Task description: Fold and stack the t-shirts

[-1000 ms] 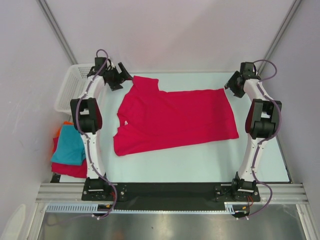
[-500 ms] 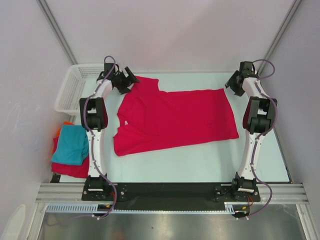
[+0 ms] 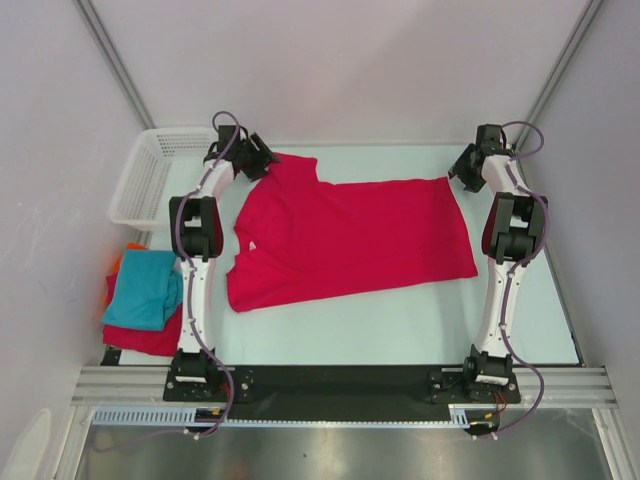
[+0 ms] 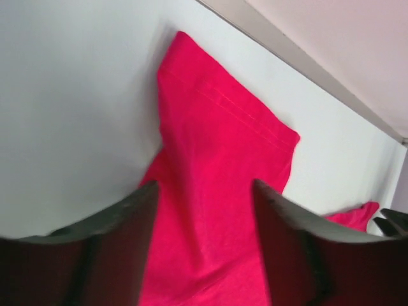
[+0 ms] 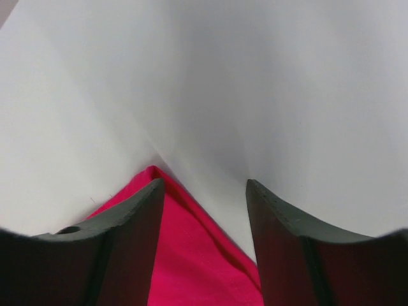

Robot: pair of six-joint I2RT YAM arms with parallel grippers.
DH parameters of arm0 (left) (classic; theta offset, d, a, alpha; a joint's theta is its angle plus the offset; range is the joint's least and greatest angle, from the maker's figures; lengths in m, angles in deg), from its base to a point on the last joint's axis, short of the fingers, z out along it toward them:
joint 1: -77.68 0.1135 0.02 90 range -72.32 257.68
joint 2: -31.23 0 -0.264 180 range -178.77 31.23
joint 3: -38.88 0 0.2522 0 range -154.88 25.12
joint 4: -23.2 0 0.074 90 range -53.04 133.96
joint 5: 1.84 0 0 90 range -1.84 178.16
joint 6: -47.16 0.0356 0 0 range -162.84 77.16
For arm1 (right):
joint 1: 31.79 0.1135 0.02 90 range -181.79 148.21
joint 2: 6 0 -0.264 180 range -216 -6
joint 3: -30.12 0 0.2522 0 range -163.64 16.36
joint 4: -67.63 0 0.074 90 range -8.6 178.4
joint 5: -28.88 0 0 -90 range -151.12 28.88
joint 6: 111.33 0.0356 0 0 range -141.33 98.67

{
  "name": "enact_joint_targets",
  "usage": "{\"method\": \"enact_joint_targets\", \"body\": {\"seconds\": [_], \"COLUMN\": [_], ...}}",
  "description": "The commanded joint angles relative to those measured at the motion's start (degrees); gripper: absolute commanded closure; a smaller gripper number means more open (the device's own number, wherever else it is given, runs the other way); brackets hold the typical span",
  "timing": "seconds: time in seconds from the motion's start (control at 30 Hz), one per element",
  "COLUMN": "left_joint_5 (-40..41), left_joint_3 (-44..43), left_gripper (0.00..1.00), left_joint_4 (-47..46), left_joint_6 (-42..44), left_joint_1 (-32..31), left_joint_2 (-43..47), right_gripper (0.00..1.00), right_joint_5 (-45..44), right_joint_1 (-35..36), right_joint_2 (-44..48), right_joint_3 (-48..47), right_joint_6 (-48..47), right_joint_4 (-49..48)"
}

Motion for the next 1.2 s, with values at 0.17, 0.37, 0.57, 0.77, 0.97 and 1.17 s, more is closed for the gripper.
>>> {"method": "enact_joint_targets", "body": {"seconds": [0.17, 0.37, 0.57, 0.77, 0.97, 1.17], "left_joint_5": [2.58, 2.06, 3.2, 3.82, 4.43, 5.49], "left_joint_3": [-0.77, -0.59, 2.57, 3.45, 5.38, 5.83], "left_gripper": [0.67, 0.78, 0.85, 0.88, 0.89, 0.89], "left_joint_4": [2.65, 2.82, 3.44, 4.84, 5.64, 6.25], "left_joint_6": [-1.64, 0.12, 3.63, 5.66, 8.03, 9.09], "left_joint_1": [-0.53, -0.71, -0.97, -0.97, -1.23, -1.41], "left_joint_2": [-2.79, -1.38, 3.1, 6.18, 10.04, 11.19], "right_gripper": [0.88, 1.0, 1.0, 0.57, 0.4, 0.37], "right_joint_5": [6.2, 6.03, 4.88, 5.14, 8.83, 11.2], "right_joint_1": [-0.09, -0.01, -0.01, -0.27, -0.18, 0.43], "right_joint_2": [-1.65, 0.71, 4.23, 2.39, 0.02, -3.23], "right_joint_3": [-2.36, 0.0, 2.21, -0.16, -2.71, -7.88], "right_joint_6": [-1.33, -2.74, -3.79, -2.21, -1.25, -0.54], "right_joint_4": [-1.11, -1.03, -1.82, -0.59, -1.03, -0.76]}}
